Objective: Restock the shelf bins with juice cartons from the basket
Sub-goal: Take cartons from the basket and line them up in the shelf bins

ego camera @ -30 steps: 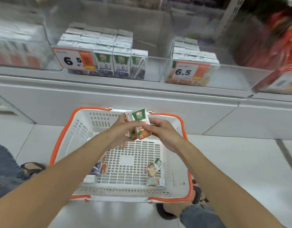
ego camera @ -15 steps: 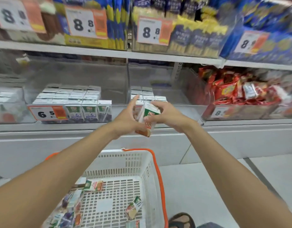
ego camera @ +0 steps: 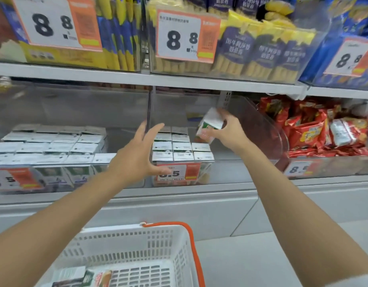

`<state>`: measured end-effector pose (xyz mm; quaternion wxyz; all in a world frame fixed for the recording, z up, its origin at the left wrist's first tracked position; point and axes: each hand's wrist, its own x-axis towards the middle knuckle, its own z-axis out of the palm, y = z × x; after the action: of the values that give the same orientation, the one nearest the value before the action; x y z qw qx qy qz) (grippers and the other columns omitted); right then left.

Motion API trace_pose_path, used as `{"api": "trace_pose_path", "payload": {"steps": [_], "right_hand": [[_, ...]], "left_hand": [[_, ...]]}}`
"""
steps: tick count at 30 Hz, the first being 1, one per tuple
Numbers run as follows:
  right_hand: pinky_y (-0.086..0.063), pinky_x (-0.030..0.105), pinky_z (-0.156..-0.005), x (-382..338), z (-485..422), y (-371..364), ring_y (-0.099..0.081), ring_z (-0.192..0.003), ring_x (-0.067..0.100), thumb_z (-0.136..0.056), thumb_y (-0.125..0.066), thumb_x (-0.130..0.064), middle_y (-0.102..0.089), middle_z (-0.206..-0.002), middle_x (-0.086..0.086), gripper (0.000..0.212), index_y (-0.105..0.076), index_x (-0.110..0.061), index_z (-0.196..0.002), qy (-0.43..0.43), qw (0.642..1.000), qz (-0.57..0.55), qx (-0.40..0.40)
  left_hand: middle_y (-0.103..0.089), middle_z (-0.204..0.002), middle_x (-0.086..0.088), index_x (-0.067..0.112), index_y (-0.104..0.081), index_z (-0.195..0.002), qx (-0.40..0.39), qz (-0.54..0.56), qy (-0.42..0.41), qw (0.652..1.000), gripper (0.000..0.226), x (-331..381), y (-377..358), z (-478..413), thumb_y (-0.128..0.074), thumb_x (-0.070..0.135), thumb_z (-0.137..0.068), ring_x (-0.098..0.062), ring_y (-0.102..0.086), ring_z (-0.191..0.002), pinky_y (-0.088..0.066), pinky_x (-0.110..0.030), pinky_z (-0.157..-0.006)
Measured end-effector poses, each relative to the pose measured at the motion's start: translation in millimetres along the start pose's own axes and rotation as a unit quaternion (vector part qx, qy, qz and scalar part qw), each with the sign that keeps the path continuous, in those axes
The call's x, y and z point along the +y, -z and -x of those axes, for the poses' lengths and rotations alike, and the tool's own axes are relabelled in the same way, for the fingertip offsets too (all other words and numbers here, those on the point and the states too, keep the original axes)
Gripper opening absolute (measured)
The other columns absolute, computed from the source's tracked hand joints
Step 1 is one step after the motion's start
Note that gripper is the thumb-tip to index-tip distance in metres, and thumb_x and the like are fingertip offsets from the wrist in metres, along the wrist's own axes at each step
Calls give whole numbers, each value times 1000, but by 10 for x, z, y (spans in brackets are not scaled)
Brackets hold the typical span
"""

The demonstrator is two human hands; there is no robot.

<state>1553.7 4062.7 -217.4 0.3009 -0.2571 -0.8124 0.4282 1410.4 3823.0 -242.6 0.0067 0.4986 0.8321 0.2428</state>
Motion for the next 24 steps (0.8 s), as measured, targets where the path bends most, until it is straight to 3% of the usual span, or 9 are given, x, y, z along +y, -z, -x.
{"api": "trace_pose_path", "payload": {"steps": [3,6,11,14,15,17,19,22,24], "right_hand": [[-31,25,-107,125,-190,-110,-40,-133,10,-62,-82,-50,-44,-140,-16,83,-51,-31,-136,-175,958,41,-224],[-27,40,-116,180,-326,-210,-35,-139,15,-78,-69,-53,-36,-151,-13,69,-45,-36,-140,-203,932,57,-295],[-33,36,-114,114,-190,-271,-40,-137,18,-94,-59,-40,-33,-154,-7,67,-25,-32,-151,-165,942,49,-288],[-36,25,-104,-102,-14,-225,-39,-136,14,-88,-68,-35,-41,-148,-6,65,-40,-26,-146,-58,979,129,-148],[-38,25,-102,-194,81,-229,-45,-130,13,-86,-71,-32,-48,-141,-6,57,-50,-25,-138,-15,988,128,-82],[-43,19,-90,-365,364,-321,-55,-102,2,-82,-74,-25,-58,-117,-11,33,-65,-26,-113,54,993,105,19],[-41,11,-73,-489,735,-503,-54,-76,2,-78,-72,-20,-58,-94,-15,17,-65,-29,-91,101,988,91,67],[-40,10,-61,-492,1330,-850,-51,-61,3,-75,-67,-15,-61,-74,-14,12,-63,-27,-77,103,994,33,28],[-40,11,-60,-290,1696,-1133,-50,-59,0,-78,-66,-12,-62,-68,-15,15,-64,-26,-74,45,998,10,-43]], "left_hand": [[8,-162,8,56,-3,-143,10,-15,-9,1000,120,-15,-27,-3,-76,74,-49,-24,-64,-108,-56,-29,-62],[7,-161,10,53,-5,-143,12,-31,-14,999,119,-24,-58,-9,-72,78,-48,-20,-63,-80,-44,-18,-47],[1,-162,7,55,-7,-141,26,-45,-16,999,116,-41,-90,-6,-70,80,-47,-11,-47,-61,-29,-11,-41],[4,-162,8,56,-5,-141,15,-23,-17,999,116,-13,-44,19,-76,74,-51,-16,-58,-73,-35,-14,-43],[6,-162,9,55,-4,-143,13,-14,-15,1000,117,14,-18,39,-78,70,-53,-20,-62,-92,-43,-18,-48],[4,-162,4,47,-10,-147,43,-15,-14,999,115,90,0,140,-81,63,-58,-24,-41,-133,-54,-33,-78],[-15,-159,-6,32,-32,-146,126,-22,-39,991,101,160,-7,343,-84,53,-62,-26,-31,-138,-44,-42,-100],[-48,-134,-8,18,-55,-126,225,19,-71,972,66,107,-126,770,-84,32,-68,-25,-44,-118,-44,-41,-97],[-54,-120,-5,16,-58,-119,194,52,-45,979,53,-65,-329,1106,-80,25,-72,-23,-49,-109,-47,-42,-92]]}}
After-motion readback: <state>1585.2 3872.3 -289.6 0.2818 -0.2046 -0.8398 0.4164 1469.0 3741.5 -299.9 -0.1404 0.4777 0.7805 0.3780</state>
